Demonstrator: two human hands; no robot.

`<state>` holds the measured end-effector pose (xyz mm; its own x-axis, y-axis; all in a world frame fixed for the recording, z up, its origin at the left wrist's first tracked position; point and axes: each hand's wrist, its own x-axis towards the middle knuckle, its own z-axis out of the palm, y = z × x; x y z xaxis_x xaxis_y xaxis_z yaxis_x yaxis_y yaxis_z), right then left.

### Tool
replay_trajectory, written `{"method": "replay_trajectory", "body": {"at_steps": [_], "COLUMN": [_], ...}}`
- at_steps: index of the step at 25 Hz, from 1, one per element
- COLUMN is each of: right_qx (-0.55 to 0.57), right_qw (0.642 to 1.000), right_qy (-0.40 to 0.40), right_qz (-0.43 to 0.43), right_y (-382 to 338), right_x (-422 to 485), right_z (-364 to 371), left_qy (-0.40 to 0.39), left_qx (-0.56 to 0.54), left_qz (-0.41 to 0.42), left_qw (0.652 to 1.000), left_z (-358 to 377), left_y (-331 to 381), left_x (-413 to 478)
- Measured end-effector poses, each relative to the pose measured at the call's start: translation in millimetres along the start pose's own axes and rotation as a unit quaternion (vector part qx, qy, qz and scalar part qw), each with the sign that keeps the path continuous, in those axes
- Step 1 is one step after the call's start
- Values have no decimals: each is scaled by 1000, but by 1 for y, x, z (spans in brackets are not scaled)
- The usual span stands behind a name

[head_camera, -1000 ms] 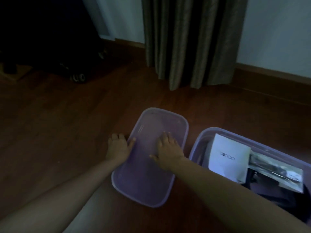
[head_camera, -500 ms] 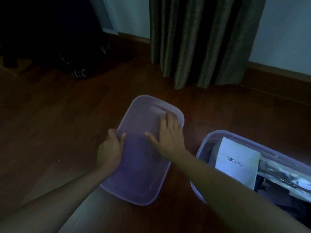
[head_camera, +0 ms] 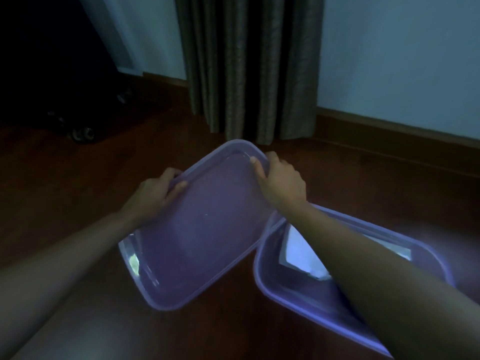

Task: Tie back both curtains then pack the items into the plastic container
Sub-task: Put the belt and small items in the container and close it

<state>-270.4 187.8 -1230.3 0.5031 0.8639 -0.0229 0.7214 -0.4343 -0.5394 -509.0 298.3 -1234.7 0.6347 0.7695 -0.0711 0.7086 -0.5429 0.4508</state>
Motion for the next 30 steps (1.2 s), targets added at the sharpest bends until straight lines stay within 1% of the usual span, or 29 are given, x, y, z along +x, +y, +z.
{"method": "replay_trajectory", "body": {"at_steps": [3,5,7,9,11,13,15,19,22,25,28,30], "right_qx": [-23,-47,-68,-64,-47,-41,-13,64,64,67,71,72], "right_qw": [997,989,976,963,955,949,940,926,926,923,921,920], "right_qy": [41,70,83,85,117,159,173,138,124,123,110,107], "right_qz": [60,119,189,247,269,269,294,346,351,359,366,370], "right_y": [42,72,109,145,172,187,199,204,198,198,194,191], "right_x": [-21,-42,-69,-100,-130,-152,-170,-192,-202,-203,-200,-200], "right_z": [-38,-66,-91,-109,-114,-111,-109,-100,-95,-92,-90,-90], "left_qy": [-29,-40,-69,-104,-129,-136,-150,-189,-201,-194,-172,-174], "left_qx": [-7,8,24,38,56,84,97,117,135,147,193,200], "left_qz": [75,132,193,247,290,326,356,372,379,383,391,378], "left_qw": [997,990,979,963,947,932,917,901,893,891,883,887], "left_z": [19,34,51,73,98,116,129,143,144,142,141,140], "left_y": [50,88,135,181,216,237,252,263,262,259,259,259], "left_x": [31,52,70,76,76,75,73,69,66,63,60,57]}}
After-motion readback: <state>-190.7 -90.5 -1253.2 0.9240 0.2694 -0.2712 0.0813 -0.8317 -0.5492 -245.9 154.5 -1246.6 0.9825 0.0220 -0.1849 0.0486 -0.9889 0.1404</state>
